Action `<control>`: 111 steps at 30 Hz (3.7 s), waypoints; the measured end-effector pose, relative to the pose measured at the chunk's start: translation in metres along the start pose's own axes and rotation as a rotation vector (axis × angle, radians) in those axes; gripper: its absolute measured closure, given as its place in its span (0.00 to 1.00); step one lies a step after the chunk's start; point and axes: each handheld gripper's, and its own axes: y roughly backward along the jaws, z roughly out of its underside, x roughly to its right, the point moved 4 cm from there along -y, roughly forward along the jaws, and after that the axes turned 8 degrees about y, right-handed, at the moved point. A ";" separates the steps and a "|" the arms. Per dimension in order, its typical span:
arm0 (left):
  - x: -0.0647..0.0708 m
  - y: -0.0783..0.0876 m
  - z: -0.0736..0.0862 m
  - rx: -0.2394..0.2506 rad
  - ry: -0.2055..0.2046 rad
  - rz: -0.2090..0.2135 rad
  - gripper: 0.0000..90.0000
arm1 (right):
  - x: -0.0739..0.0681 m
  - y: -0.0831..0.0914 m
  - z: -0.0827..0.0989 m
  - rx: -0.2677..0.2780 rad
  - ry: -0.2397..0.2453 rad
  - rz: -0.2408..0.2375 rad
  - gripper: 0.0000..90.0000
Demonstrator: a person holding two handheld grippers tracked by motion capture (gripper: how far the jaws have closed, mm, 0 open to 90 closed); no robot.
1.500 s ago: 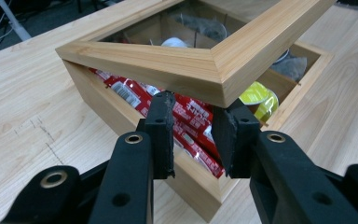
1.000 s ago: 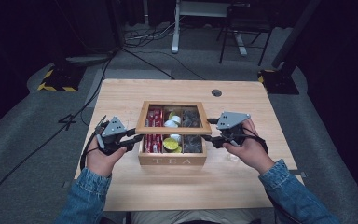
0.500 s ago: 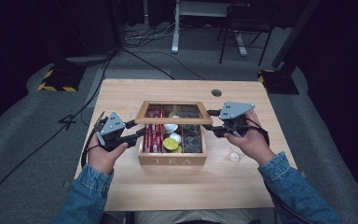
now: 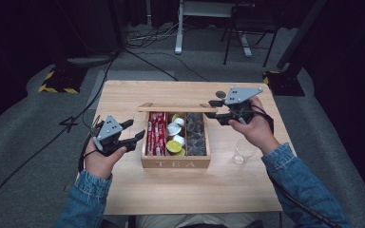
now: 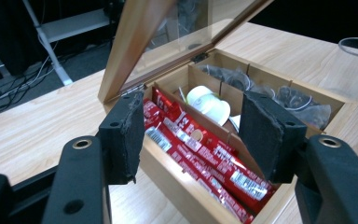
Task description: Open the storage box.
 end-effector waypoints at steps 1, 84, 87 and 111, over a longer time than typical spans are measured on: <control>0.000 0.000 0.000 0.000 0.000 0.000 0.45 | 0.000 0.000 0.000 0.000 0.000 0.000 0.63; -0.020 0.005 0.033 -0.109 0.096 -0.018 0.39 | 0.145 -0.113 0.018 -0.018 -0.428 0.253 0.46; -0.021 0.004 0.034 -0.109 0.101 -0.021 0.39 | 0.144 -0.115 0.021 -0.026 -0.426 0.252 0.46; -0.024 -0.002 0.037 -0.142 0.114 -0.016 0.37 | 0.135 -0.095 0.029 -0.019 -0.455 0.214 0.33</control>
